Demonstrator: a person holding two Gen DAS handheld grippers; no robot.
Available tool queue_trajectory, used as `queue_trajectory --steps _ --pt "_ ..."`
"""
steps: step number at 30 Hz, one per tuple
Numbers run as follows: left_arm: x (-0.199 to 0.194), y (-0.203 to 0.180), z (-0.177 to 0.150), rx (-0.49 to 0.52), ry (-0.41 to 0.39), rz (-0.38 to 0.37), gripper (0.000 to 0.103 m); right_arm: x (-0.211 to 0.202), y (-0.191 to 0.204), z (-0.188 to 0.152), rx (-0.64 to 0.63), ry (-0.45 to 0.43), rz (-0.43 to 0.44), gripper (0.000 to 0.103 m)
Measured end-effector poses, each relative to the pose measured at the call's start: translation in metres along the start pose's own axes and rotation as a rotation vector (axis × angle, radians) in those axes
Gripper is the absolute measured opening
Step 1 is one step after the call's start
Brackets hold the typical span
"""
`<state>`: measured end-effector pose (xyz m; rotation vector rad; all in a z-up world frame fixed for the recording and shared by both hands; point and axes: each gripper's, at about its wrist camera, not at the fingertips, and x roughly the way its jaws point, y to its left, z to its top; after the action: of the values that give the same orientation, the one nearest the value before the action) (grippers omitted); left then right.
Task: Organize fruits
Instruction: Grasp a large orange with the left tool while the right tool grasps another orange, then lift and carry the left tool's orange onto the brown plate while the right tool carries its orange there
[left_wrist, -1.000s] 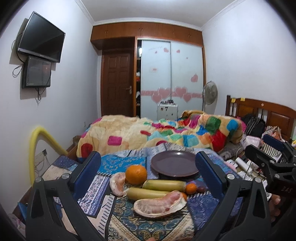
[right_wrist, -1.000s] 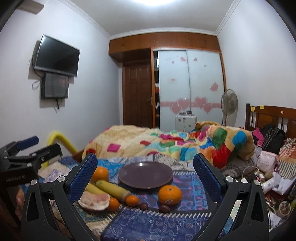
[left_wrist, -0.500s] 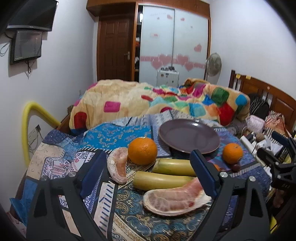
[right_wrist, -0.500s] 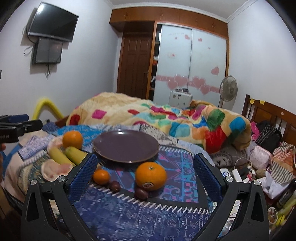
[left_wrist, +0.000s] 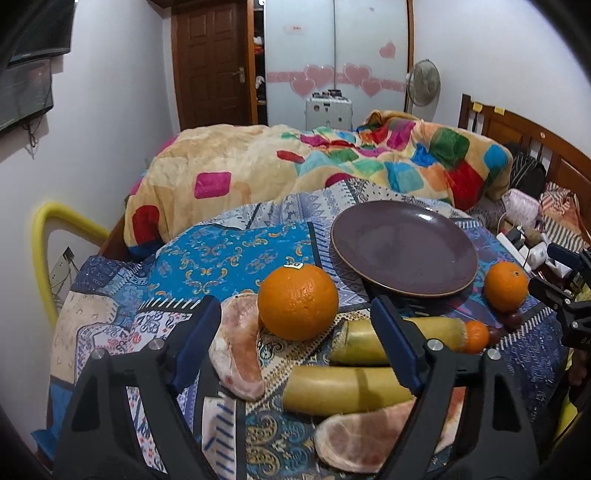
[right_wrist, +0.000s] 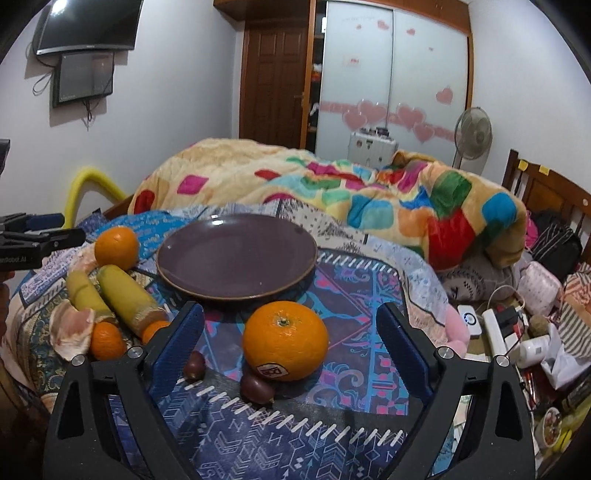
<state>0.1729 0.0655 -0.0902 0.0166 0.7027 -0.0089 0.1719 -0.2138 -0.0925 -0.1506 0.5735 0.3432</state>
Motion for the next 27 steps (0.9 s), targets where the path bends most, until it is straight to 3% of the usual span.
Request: queue_trajectory --steps 9,15,20,23,27 --pt "0.044 0.006 0.009 0.024 0.112 -0.013 0.083 0.026 -0.004 -0.002 -0.012 0.116 0.031 0.094" --pt "0.069 0.006 0.011 -0.007 0.196 -0.064 0.084 0.038 -0.004 -0.005 -0.015 0.178 0.048 0.094" --pt "0.082 0.011 0.014 -0.034 0.215 -0.068 0.080 0.049 -0.004 -0.008 -0.016 0.235 0.067 0.091" --pt "0.087 0.011 0.012 -0.034 0.231 -0.079 0.071 0.053 -0.004 -0.009 -0.011 0.265 0.076 0.077" --pt "0.086 0.010 0.012 -0.025 0.225 -0.081 0.069 0.058 -0.005 -0.012 0.007 0.298 0.104 0.063"
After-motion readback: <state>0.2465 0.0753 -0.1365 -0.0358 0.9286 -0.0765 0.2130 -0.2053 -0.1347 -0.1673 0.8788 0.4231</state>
